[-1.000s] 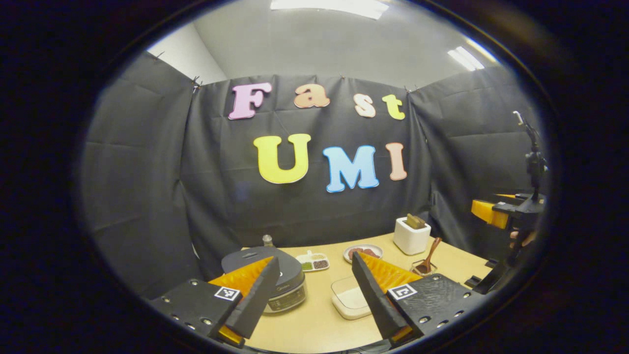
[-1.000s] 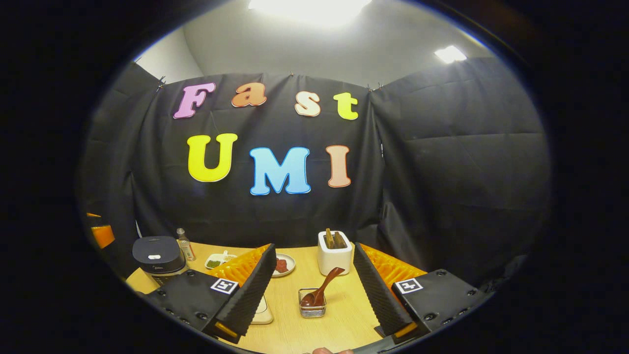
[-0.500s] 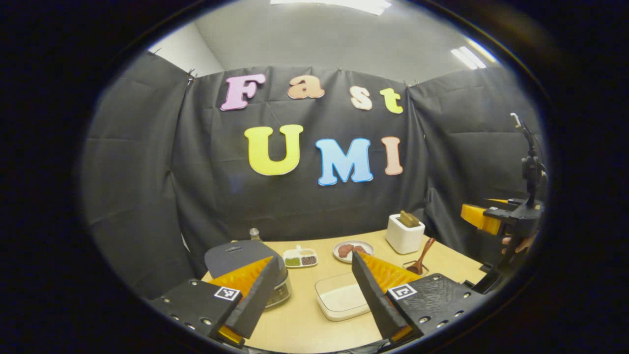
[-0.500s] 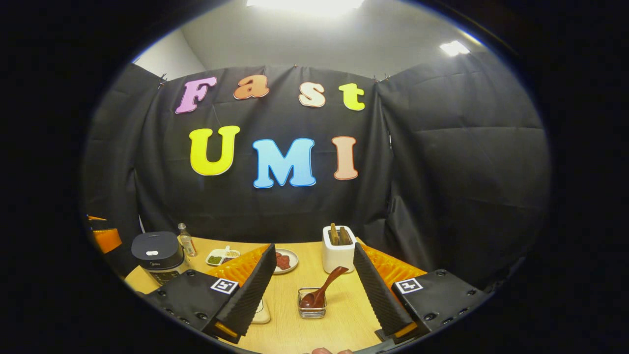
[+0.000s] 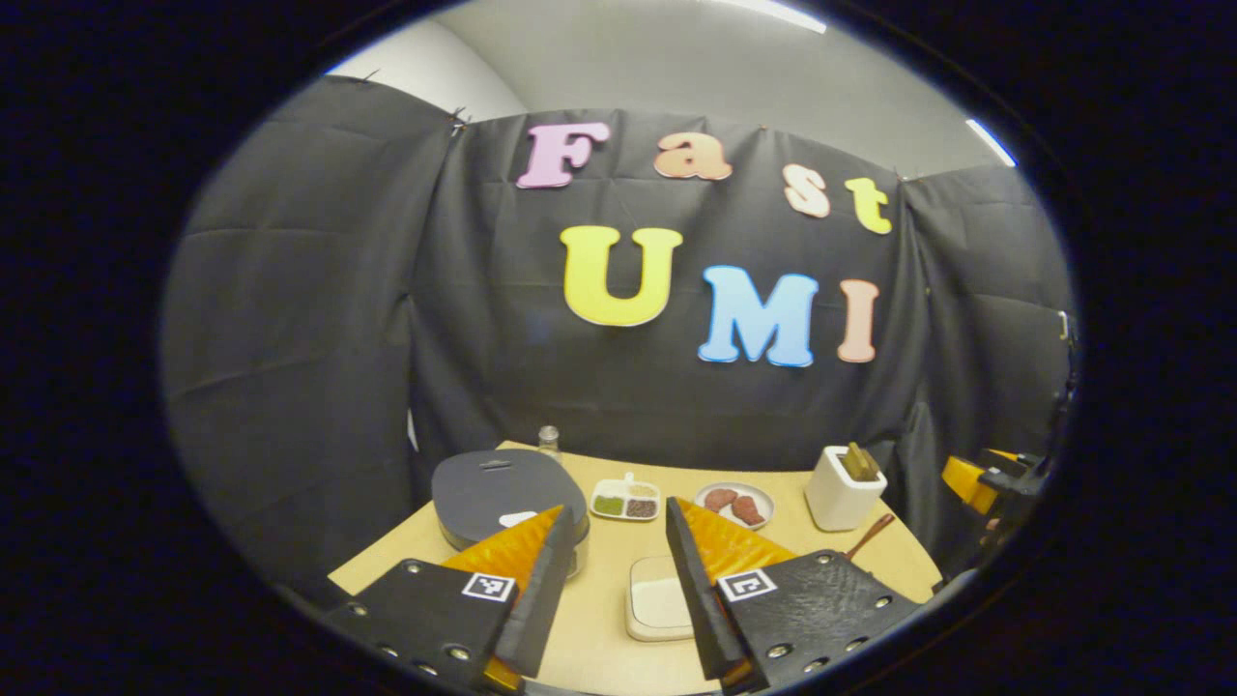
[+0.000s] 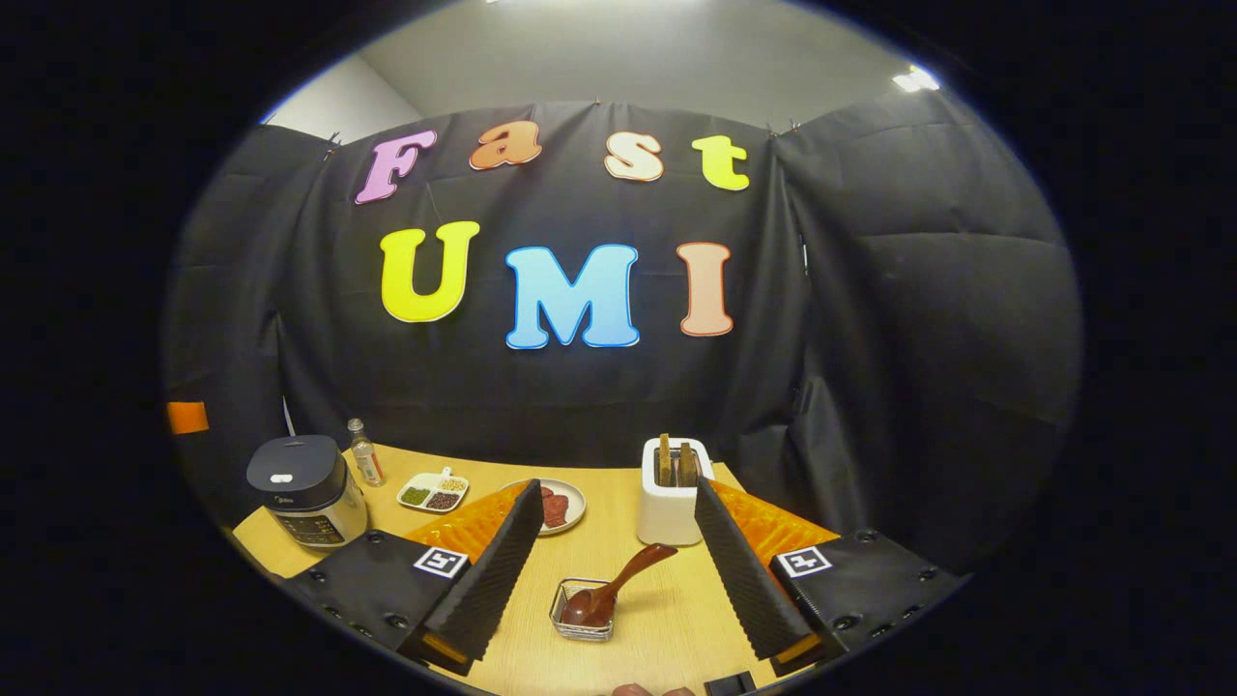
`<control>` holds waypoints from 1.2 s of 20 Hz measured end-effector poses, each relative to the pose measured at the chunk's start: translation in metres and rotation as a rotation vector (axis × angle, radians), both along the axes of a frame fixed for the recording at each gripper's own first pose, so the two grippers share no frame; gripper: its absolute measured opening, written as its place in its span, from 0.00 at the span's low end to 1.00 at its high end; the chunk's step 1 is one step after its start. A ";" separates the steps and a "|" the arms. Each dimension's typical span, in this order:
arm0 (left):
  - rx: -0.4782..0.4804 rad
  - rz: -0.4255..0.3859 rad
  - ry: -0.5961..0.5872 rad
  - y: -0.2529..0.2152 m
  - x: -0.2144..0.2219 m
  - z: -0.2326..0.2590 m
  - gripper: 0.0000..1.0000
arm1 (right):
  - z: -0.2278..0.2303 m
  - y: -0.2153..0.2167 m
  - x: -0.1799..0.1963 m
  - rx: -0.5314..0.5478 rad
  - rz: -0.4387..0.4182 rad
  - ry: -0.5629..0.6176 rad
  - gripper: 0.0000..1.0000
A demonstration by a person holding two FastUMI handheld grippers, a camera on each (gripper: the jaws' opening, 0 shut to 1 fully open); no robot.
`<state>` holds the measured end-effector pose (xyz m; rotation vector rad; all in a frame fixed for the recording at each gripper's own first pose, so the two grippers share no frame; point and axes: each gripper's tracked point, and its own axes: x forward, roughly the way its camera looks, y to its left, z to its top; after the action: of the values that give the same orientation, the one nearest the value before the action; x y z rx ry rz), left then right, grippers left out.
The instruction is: Close the left gripper, press the button to open the rice cooker; take a wooden spoon from the chopstick holder with the right hand, scoop a spoonful of rice and pour it into the rice cooker, then put the wooden spoon back into the chopstick holder.
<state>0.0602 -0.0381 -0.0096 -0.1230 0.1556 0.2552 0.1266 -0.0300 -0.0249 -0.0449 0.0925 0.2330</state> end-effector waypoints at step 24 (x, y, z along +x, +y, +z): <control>-0.141 -0.160 0.300 0.130 0.112 -0.095 0.01 | -0.029 0.015 -0.004 0.023 -0.213 0.099 0.96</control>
<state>0.1721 0.0923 -0.1048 -0.2106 0.4795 0.1011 0.1228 -0.0152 -0.0539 -0.0004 0.1921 0.0230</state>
